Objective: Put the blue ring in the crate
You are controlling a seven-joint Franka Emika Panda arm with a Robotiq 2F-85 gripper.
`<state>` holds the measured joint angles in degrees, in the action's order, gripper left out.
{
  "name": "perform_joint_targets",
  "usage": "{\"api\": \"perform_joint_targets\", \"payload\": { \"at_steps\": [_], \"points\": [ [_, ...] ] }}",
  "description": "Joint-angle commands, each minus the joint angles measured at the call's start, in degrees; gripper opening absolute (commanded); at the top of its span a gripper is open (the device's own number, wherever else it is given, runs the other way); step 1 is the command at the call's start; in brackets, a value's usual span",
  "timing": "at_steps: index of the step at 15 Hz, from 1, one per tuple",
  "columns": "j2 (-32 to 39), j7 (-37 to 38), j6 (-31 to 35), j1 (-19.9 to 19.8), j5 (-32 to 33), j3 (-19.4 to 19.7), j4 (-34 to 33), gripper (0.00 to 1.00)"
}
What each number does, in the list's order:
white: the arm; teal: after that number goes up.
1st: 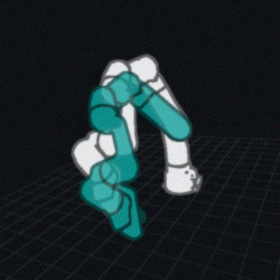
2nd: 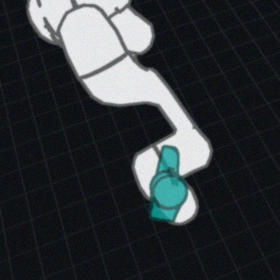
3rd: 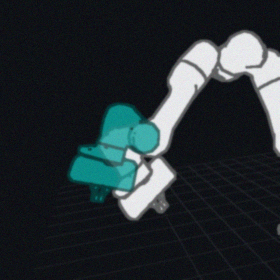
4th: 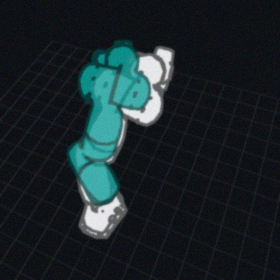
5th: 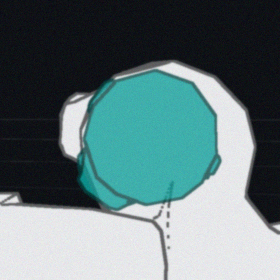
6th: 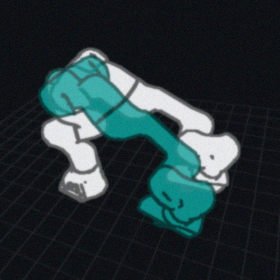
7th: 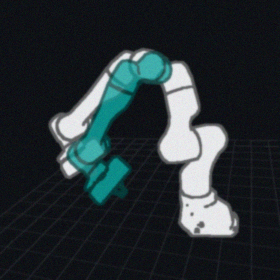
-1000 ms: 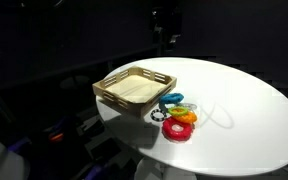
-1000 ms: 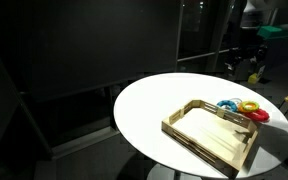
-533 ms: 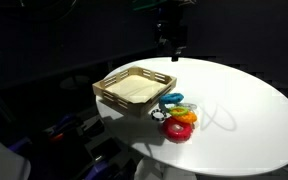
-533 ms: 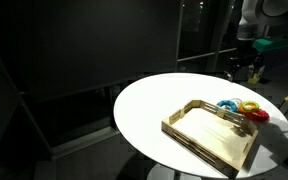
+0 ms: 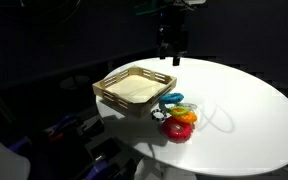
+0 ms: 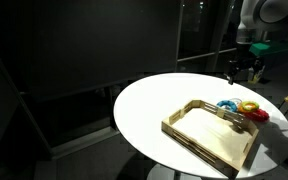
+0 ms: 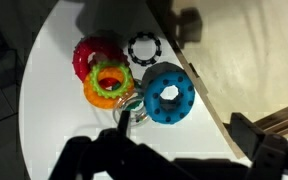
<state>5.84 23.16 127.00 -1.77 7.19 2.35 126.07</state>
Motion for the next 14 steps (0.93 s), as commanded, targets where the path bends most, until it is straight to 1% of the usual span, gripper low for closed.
{"api": "perform_joint_targets", "payload": {
  "at_steps": [1,8,14],
  "points": [
    [4.14,4.27,3.34,0.05,2.31,1.74,-1.52,1.0],
    [9.9,9.91,7.91,1.67,6.98,5.08,-1.58,1.0],
    [13.89,13.98,9.68,3.76,10.67,7.11,-1.85,1.0]
  ]
}}
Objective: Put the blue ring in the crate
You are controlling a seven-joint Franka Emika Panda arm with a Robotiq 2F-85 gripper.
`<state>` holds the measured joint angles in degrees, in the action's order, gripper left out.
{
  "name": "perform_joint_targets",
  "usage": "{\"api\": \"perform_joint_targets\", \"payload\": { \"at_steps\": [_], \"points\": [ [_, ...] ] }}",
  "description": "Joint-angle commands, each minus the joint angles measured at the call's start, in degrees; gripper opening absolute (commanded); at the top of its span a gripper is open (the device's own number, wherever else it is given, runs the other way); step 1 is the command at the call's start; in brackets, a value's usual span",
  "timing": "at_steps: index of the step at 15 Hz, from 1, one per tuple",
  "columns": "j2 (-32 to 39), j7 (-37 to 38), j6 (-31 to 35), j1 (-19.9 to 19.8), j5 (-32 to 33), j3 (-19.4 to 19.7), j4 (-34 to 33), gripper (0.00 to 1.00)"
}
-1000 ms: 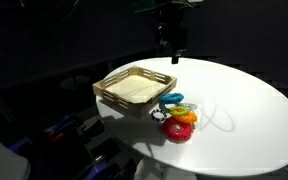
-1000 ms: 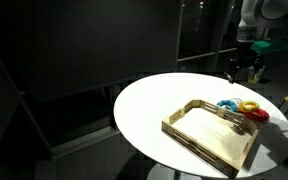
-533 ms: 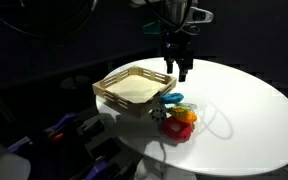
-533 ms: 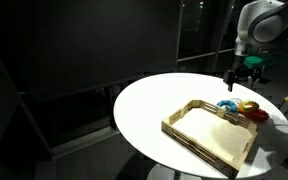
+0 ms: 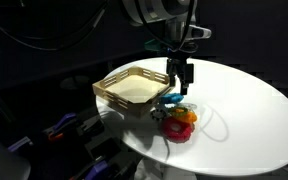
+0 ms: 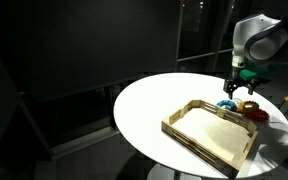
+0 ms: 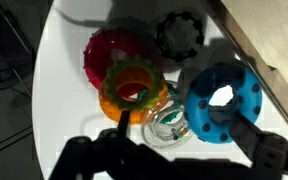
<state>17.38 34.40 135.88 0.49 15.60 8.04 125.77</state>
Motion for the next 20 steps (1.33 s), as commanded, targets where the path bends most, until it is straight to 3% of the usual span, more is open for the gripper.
{"api": "perform_joint_targets", "payload": {
  "at_steps": [1,11,12,13,15,17,19,20],
  "points": [
    [2.99,3.08,0.9,1.77,2.46,1.59,-1.74,1.0],
    [8.17,4.97,2.47,4.6,2.21,3.59,-4.4,1.0],
    [8.54,5.14,2.38,4.85,2.23,3.75,-4.69,0.95],
    [8.85,5.36,2.34,5.11,2.24,3.91,-4.91,0.84],
    [9.4,5.71,2.24,5.52,2.15,4.15,-5.34,0.8],
    [9.73,5.97,2.14,5.86,2.07,4.29,-5.65,0.67],
    [9.81,6.28,2.09,6.15,2.11,4.43,-5.9,0.65],
    [9.83,6.37,2.05,6.27,2.08,4.48,-5.99,0.57]
  ]
}}
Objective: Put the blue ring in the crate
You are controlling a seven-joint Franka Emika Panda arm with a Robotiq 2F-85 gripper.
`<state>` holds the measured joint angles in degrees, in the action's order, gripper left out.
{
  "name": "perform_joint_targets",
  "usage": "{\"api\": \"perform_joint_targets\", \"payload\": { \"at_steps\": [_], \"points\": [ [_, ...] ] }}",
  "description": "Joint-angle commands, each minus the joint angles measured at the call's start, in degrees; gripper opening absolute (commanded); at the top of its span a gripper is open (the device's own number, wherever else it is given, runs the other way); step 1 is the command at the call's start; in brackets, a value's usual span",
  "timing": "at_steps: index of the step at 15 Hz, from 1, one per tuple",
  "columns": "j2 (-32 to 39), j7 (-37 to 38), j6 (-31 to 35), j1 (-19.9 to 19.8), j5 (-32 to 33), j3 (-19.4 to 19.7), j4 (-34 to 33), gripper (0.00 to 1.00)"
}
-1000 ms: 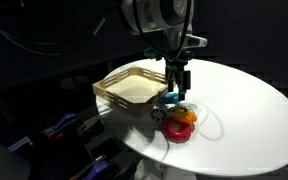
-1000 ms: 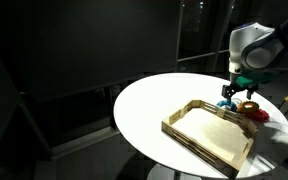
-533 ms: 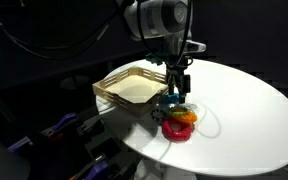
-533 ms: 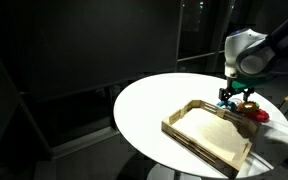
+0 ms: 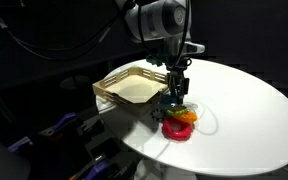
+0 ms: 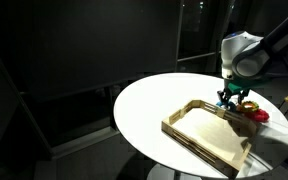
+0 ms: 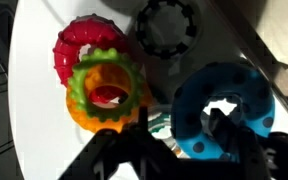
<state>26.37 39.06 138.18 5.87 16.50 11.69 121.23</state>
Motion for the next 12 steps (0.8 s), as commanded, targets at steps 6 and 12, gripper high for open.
{"api": "perform_joint_targets", "payload": {
  "at_steps": [6,12],
  "points": [
    [0.77,1.64,-0.61,1.12,0.74,0.72,-1.87,0.08],
    [-1.36,2.65,-0.95,1.11,0.55,1.22,-1.91,0.1]
  ]
}}
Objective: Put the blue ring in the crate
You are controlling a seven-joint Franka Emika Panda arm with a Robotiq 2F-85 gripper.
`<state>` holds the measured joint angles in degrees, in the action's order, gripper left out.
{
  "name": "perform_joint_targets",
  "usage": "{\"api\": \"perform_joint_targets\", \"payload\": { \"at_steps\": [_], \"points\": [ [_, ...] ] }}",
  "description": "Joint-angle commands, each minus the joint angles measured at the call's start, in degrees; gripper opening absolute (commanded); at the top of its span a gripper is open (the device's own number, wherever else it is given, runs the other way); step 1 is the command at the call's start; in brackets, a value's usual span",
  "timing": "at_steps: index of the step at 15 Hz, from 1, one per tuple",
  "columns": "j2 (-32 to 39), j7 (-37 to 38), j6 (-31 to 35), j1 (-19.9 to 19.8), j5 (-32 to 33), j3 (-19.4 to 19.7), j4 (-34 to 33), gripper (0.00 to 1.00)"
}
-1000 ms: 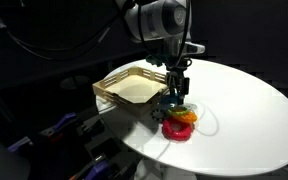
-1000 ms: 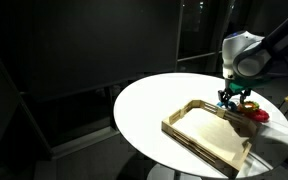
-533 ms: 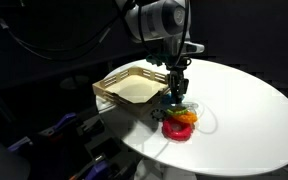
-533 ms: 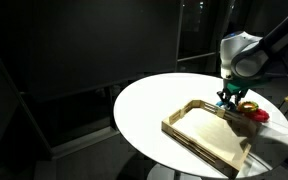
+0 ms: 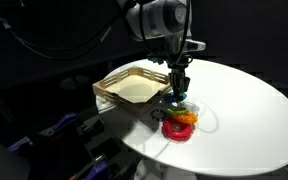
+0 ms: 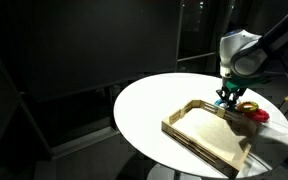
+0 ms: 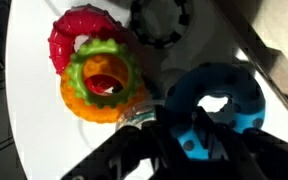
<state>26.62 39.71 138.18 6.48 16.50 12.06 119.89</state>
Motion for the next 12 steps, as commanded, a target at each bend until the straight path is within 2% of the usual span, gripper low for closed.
{"api": "perform_joint_targets", "payload": {
  "at_steps": [1,6,12],
  "points": [
    [-2.11,2.66,-1.19,0.51,0.45,0.97,-0.65,0.1],
    [-5.84,3.4,-0.98,0.0,-0.27,0.12,0.37,0.1],
    [-9.67,-1.46,-2.03,-1.79,-5.12,-3.37,1.53,0.1]
  ]
}}
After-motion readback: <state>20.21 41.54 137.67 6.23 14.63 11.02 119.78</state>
